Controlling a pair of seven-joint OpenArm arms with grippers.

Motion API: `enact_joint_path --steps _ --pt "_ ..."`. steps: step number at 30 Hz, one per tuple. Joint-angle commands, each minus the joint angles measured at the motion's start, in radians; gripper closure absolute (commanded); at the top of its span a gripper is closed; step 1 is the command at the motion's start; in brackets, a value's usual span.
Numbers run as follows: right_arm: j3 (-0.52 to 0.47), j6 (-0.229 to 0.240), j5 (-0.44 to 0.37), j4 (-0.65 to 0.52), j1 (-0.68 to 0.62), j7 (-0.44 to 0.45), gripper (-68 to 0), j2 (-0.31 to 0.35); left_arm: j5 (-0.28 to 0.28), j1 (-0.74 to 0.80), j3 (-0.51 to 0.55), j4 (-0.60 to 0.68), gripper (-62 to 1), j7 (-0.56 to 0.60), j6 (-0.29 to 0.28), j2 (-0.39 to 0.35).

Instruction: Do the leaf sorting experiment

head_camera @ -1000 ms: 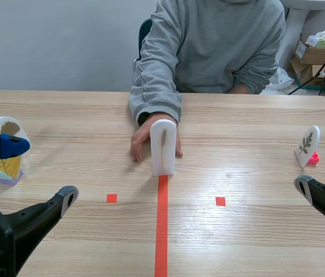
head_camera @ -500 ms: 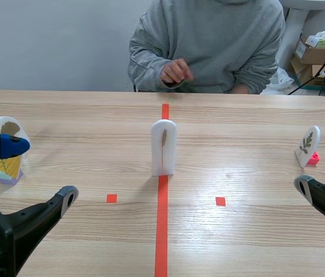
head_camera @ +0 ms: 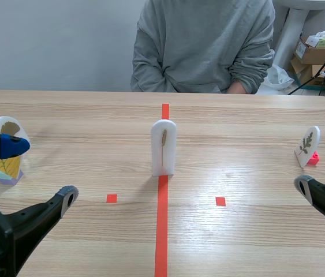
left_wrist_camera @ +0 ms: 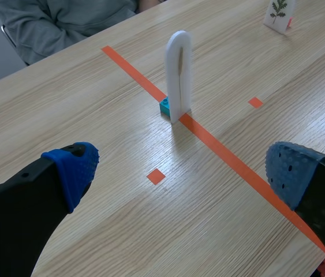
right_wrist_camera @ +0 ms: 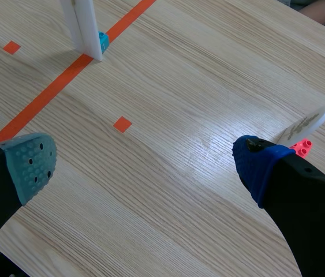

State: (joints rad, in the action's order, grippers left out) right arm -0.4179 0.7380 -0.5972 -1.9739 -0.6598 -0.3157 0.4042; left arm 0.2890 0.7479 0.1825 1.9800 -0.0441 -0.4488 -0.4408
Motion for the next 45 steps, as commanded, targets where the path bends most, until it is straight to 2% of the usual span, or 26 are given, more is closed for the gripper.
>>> enact_joint_path --steps 1,27,31,35,39,45 --pt "-0.008 0.008 -0.008 0.001 0.009 0.007 -63.2 0.0 0.007 -0.001 -0.005 0.003 -62.2 0.018 0.0 0.0" --pt "-0.008 0.008 -0.008 0.001 0.009 0.007 -63.2 0.0 0.007 -0.003 -0.005 0.003 -62.2 0.016 0.0 0.0" --pt "-0.008 0.008 -0.008 0.001 0.009 0.007 -63.2 0.0 0.004 -0.027 -0.01 -0.005 -62.2 -0.013 0.0 -0.001" --pt "-0.008 0.008 -0.008 0.001 0.009 0.007 -63.2 0.0 -0.001 -0.101 -0.047 -0.06 -62.2 -0.029 -0.004 -0.019" --pt "-0.007 0.008 -0.008 0.001 0.009 0.007 -63.2 0.0 -0.005 -0.206 -0.126 -0.166 -62.2 -0.029 -0.004 -0.064" --pt "-0.007 0.008 -0.008 0.001 0.009 0.007 -63.2 0.0 -0.044 -0.386 -0.214 -0.344 -62.2 -0.027 -0.003 -0.078"
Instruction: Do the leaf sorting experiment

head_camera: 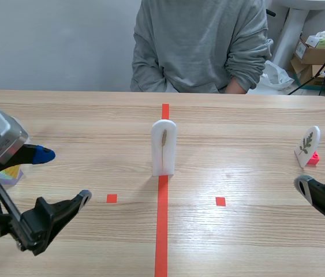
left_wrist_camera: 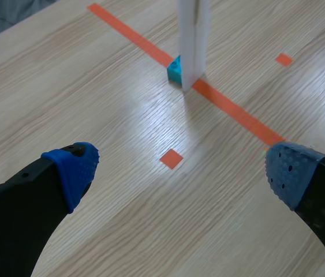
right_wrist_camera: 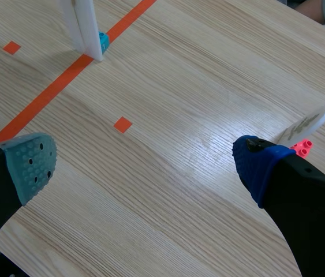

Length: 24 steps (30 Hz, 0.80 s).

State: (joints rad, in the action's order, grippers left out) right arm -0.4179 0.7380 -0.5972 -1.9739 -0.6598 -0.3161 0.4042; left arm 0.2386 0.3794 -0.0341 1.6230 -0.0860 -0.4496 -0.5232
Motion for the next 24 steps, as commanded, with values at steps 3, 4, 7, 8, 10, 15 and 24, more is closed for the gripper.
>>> enact_joint_path --steps 3,4,7,8,10,15,24 --pt "-0.007 0.008 -0.008 0.001 0.009 0.008 -63.2 0.0 0.004 -0.111 -0.044 -0.077 -62.2 0.018 -0.003 0.005" --pt "-0.007 0.008 -0.008 0.001 0.009 0.008 -63.2 0.0 0.004 -0.142 -0.061 -0.105 -62.2 0.018 -0.003 0.005" --pt "-0.007 0.008 -0.008 0.001 0.009 0.008 -63.2 0.0 0.004 -0.239 -0.126 -0.19 -62.2 0.018 -0.003 0.008" --pt "-0.007 0.008 -0.008 0.001 0.009 0.008 -63.2 0.0 0.004 -0.271 -0.148 -0.218 -62.2 0.021 -0.003 0.01" --pt "-0.007 0.008 -0.008 0.001 0.009 0.008 -63.2 0.0 0.003 -0.338 -0.2 -0.278 -62.2 0.03 -0.003 0.021" --pt "-0.007 0.008 -0.008 0.001 0.009 0.008 -63.2 0.0 -0.048 -0.499 -0.318 -0.439 -62.2 0.043 -0.003 0.089" --pt "-0.007 0.008 -0.008 0.001 0.009 0.007 -63.2 0.0 -0.132 -0.724 -0.453 -0.71 -62.1 0.053 0.005 0.254"
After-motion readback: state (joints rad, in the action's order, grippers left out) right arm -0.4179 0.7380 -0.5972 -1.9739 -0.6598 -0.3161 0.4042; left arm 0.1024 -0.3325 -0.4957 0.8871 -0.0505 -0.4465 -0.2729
